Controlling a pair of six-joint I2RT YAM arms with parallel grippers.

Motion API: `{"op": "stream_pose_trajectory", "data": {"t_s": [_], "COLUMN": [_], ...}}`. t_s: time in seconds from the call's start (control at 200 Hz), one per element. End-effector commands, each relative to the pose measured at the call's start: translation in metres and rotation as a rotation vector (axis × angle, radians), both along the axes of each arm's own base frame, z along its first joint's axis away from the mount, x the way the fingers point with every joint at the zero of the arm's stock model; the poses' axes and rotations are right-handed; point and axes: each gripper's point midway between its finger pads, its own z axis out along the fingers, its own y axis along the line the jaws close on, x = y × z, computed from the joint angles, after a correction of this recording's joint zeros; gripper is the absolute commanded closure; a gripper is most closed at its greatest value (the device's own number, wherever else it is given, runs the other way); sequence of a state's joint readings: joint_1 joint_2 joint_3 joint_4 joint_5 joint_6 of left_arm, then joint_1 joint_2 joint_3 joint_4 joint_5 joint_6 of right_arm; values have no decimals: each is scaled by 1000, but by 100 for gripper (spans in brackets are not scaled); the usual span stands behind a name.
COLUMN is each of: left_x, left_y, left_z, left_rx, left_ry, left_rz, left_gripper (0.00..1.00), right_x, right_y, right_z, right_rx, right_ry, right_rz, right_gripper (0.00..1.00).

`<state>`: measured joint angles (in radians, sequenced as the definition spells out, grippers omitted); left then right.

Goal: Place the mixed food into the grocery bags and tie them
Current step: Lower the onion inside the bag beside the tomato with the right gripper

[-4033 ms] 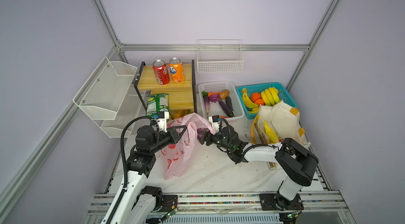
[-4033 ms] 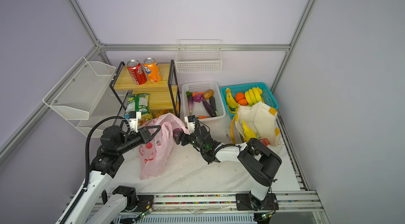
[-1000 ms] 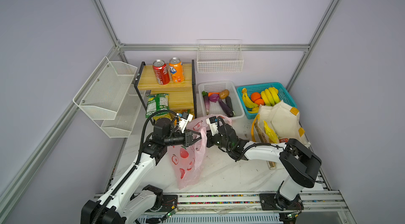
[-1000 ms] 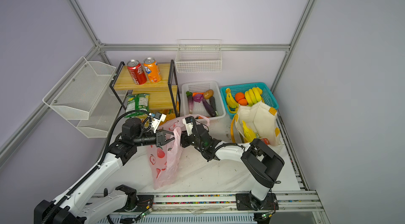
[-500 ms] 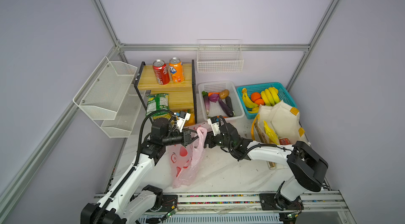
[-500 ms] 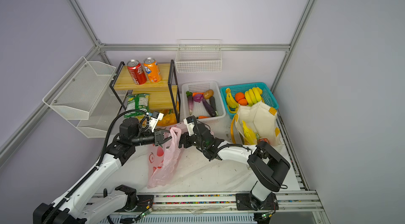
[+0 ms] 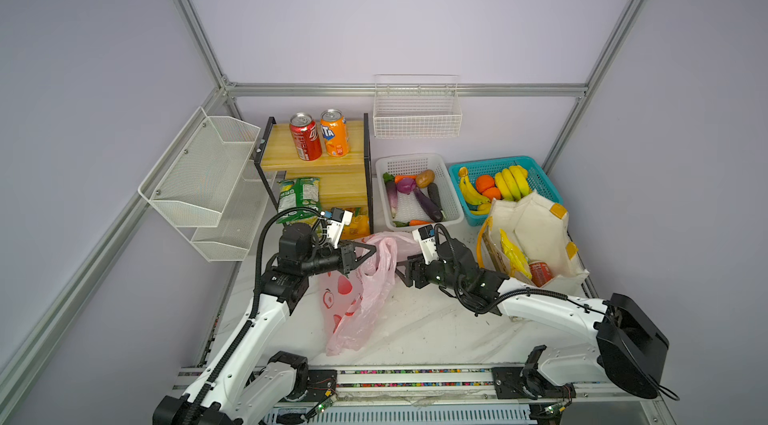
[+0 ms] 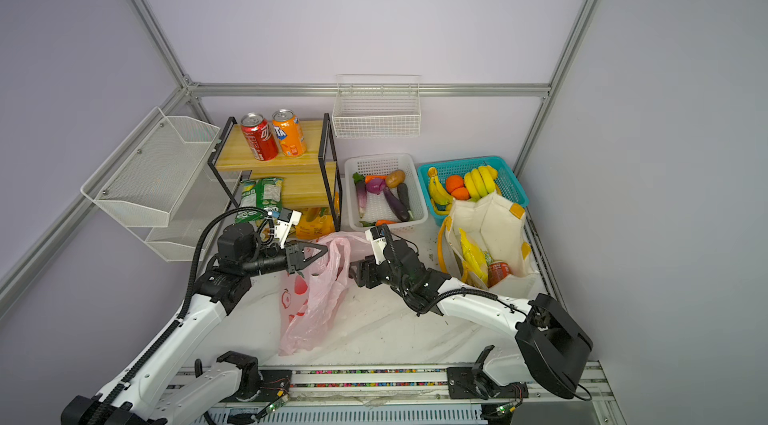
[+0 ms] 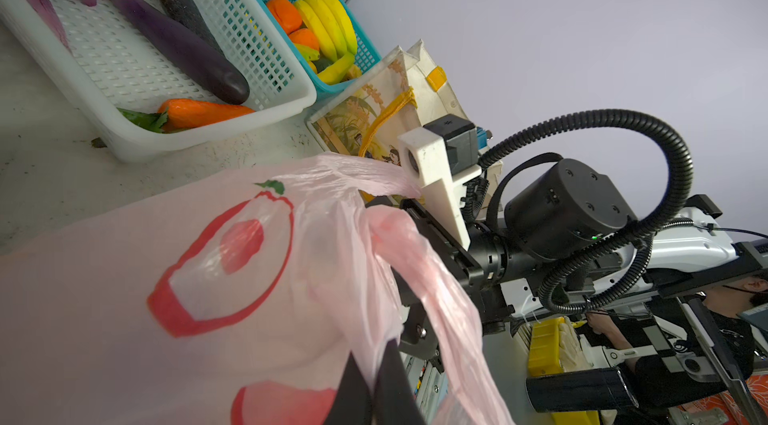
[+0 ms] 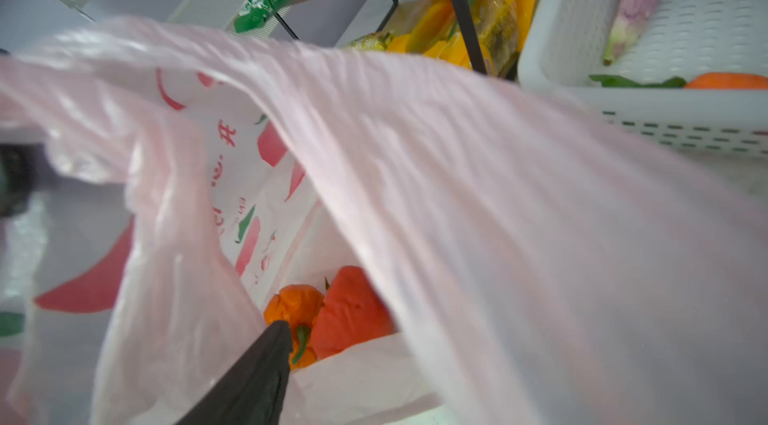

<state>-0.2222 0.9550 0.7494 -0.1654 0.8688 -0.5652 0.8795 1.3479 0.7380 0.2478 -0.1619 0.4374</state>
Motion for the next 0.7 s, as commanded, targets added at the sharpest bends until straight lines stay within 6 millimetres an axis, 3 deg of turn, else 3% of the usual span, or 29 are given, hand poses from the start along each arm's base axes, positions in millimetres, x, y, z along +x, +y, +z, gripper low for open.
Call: {"op": "stream_pose_trajectory", "data": {"t_s": [0.0,0.065,0.18,0.265,0.545,0.695], "left_x": [1,1,3,2,1,2], "left_y": [0,1,1,0,0,0], "left_z": [32,32,32,32,33,32], "left_rx": [-32,-34,-35,-37,-41,-39], "left_ry": [-84,-82,-83,-83,-84,-87], "left_rz": [-2,-1,1,-1,-6,-2], "left_gripper": [100,100,100,100,100,100], "right_x": [7,14,24,32,39,35], "right_y": [-21,-29,-34,-33,-9,6], "right_z": [-20,-29,-33,-52,-84,-78], "right_rx": [-66,-87,-39,-46,31,172], "right_ry": [27,40,66,98,217,244], "right_rz": [-103,-176,-268,-322,-319,-271], "right_gripper": [37,42,42,42,38,42]}}
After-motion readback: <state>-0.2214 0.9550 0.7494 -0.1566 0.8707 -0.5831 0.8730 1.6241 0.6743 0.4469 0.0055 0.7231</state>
